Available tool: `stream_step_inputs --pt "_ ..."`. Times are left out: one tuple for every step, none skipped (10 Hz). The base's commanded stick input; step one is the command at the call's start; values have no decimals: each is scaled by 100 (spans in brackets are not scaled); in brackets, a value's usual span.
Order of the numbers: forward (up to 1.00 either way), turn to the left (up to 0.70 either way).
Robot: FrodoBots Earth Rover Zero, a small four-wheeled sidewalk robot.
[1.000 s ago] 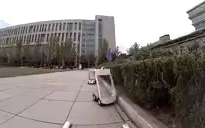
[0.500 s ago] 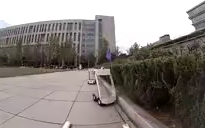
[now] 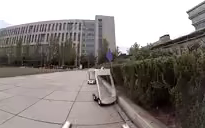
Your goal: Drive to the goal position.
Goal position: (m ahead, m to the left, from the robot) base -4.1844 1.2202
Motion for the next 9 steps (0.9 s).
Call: stream_step_inputs --pt "6 0" --pt "6 0" --pt "6 0" --pt "6 0" --pt "6 0" --pt "6 0" --pt "6 0" --pt "6 0" --pt "6 0"
